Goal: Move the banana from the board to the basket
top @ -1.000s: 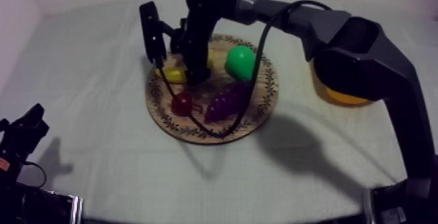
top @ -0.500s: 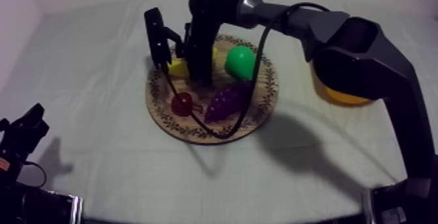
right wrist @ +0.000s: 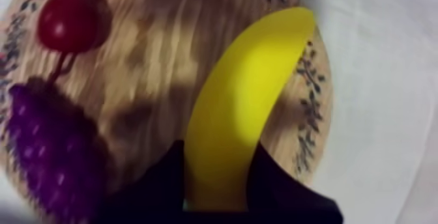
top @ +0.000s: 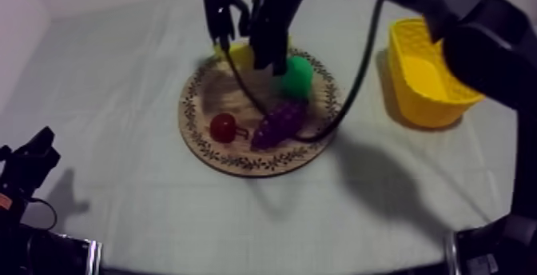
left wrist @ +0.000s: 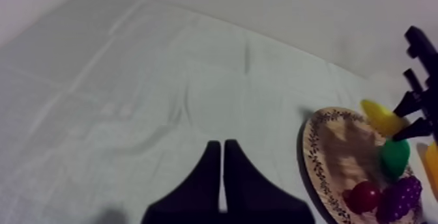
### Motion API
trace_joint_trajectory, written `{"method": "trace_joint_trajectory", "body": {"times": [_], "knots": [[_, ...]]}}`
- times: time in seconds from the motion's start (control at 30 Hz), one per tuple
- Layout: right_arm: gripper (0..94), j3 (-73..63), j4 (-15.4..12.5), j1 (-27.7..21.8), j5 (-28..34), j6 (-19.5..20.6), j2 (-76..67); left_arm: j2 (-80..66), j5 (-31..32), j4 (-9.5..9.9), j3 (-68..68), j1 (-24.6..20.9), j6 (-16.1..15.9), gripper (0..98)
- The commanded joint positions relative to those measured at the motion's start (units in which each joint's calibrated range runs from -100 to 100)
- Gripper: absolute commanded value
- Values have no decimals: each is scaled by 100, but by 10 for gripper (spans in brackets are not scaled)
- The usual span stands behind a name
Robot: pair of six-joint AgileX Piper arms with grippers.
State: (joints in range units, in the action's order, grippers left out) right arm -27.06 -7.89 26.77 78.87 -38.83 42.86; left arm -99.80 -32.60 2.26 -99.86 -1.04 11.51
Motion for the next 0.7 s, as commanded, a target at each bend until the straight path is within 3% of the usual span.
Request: {"method": "trace_joint_trajectory", "body": {"times": [0.0, 0.33, 0.67], "knots": [[109, 481, -59, -82, -23, -4, -802, -3, 2, 1, -3, -1, -1, 1], [116, 1011, -352, -821, -9, 278, -2569, -3, 2, 1, -3, -1, -1, 1], [118, 922, -394, -1854, 44, 659, -3228, -3, 2, 1, -3, -1, -1, 1]]}}
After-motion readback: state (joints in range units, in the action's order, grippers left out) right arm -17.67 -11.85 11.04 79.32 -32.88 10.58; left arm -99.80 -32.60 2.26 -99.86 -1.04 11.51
